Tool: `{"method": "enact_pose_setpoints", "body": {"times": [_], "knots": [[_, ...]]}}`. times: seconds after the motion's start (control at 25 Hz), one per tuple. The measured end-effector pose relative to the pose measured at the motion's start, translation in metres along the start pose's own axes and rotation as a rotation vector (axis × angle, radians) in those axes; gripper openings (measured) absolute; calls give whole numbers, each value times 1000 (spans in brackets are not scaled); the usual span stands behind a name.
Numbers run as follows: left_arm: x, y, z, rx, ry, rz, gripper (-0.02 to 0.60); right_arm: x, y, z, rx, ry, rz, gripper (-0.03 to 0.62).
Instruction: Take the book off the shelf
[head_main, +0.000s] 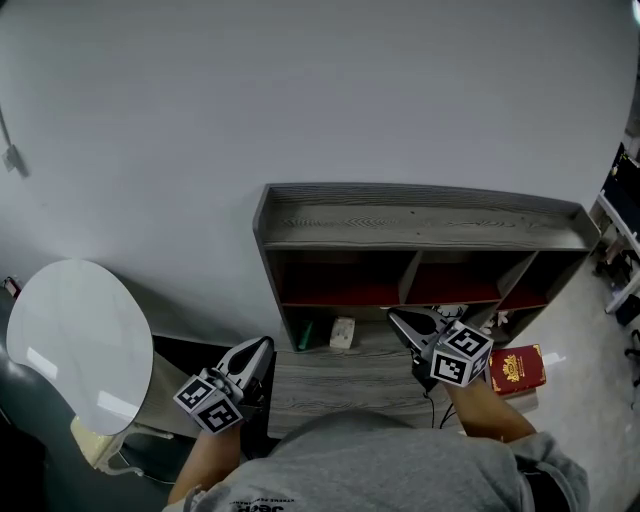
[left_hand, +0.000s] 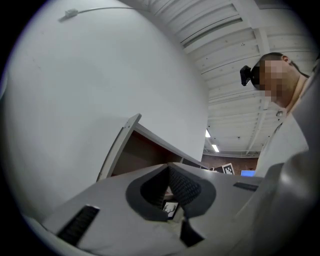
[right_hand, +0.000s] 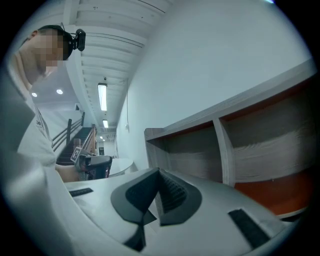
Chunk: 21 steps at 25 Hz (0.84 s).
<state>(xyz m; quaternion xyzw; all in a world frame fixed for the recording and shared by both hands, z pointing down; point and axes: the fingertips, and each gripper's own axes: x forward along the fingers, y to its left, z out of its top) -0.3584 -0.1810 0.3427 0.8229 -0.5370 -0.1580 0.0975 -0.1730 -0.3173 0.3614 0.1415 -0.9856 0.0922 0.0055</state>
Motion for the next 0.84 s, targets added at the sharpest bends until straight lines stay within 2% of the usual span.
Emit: {"method": "enact_pose_setpoints", "body": {"times": [0.36,0.84], "knots": [[17,-2,-2,1,33,-40,11,-7,0,-6,-2,8,-16,-2],[14,-1,-5,-20,42,-52,11,-7,4,-8,4,-6,-16,-2]]}}
